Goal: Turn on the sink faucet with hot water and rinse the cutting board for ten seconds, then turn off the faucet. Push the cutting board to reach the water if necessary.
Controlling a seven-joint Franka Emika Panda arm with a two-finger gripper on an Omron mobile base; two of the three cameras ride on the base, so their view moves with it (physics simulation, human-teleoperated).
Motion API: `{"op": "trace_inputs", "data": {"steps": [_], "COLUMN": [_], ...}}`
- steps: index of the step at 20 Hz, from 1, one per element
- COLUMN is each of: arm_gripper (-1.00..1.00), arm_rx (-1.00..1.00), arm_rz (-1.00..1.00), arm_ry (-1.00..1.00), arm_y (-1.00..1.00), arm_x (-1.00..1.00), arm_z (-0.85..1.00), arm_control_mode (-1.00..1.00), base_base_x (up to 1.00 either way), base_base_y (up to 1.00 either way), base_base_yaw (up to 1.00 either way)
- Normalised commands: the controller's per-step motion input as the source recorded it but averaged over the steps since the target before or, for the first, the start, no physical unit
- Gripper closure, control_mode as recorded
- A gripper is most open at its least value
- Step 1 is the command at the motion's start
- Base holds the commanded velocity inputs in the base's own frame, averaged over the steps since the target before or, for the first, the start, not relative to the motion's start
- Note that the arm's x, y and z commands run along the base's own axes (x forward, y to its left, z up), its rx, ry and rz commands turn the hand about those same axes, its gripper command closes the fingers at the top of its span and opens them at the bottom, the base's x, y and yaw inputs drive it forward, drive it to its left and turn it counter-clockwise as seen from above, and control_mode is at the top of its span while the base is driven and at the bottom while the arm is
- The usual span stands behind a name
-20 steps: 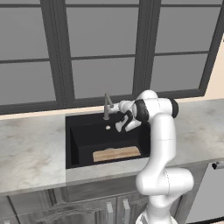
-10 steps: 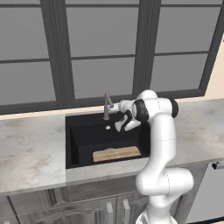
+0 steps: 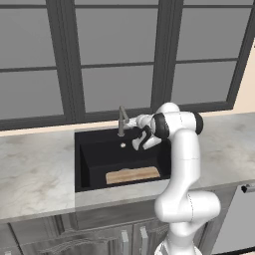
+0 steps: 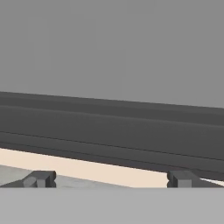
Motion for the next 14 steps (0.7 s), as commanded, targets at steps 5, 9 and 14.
{"op": "trace_inputs", "data": {"steps": [5, 9, 14], "arm_gripper": [-1.0, -1.0, -1.0], "arm_rx": [0.0, 0.01, 0.02], "arm_rz": [0.01, 0.01, 0.01], "arm_ry": [0.0, 0.0, 0.0], "arm_y": [-0.5, -0.59, -0.67], "arm_x": [-0.15, -0.16, -0.09], "arm_z": [-0.1, -0.07, -0.02], "arm_control_mode": [-1.0, -1.0, -1.0], "base_base_x": [0.0, 0.0, 0.0], "base_base_y": [0.0, 0.0, 0.0], "base_base_yaw": [0.0, 0.0, 0.0]}}
